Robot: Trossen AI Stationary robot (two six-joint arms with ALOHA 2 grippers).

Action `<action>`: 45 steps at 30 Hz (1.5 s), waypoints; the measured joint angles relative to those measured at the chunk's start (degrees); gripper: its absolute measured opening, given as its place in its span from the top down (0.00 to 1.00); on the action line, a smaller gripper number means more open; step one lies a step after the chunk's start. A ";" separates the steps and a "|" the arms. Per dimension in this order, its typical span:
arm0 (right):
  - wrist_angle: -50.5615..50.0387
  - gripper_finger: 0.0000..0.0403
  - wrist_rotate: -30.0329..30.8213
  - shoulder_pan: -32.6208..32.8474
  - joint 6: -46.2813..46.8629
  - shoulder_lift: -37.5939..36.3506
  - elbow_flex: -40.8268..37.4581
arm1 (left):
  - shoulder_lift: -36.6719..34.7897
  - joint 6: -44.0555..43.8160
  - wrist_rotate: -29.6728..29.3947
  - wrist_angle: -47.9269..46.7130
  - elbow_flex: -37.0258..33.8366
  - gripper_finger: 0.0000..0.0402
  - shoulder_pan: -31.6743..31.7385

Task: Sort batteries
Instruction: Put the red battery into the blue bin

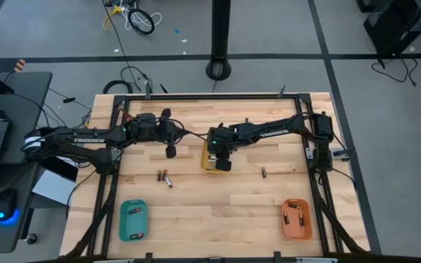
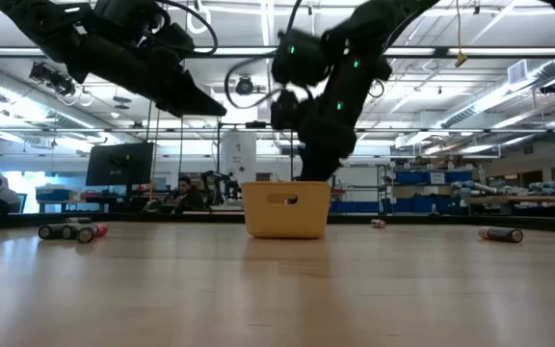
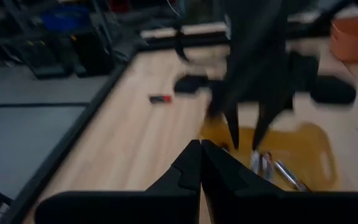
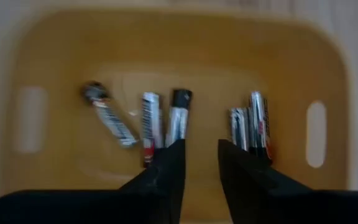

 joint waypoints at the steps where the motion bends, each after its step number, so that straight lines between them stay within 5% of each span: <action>1: -0.49 0.76 0.41 0.47 -0.41 -1.18 0.01 | -0.38 0.00 0.05 -1.29 0.00 0.96 -0.44; 7: -5.21 0.97 6.88 3.29 -2.04 -9.61 -0.13 | -2.00 -2.91 -0.09 -21.61 6.82 0.97 -4.12; 14: -4.68 0.98 9.67 6.55 3.99 -17.63 -6.12 | -1.40 -17.76 -1.94 -43.21 15.82 0.99 -10.65; 23: -1.84 0.94 13.86 10.49 9.32 -23.92 -14.82 | 2.48 -51.20 -1.92 -62.42 17.77 0.98 -15.57; 34: 1.18 0.95 14.12 11.48 4.95 -26.26 -16.85 | 13.64 -63.99 1.07 -61.27 17.86 0.97 -16.91; 45: 0.31 0.97 14.06 11.50 3.90 -26.21 -16.85 | 18.37 -70.12 0.33 -61.90 17.97 0.81 -18.69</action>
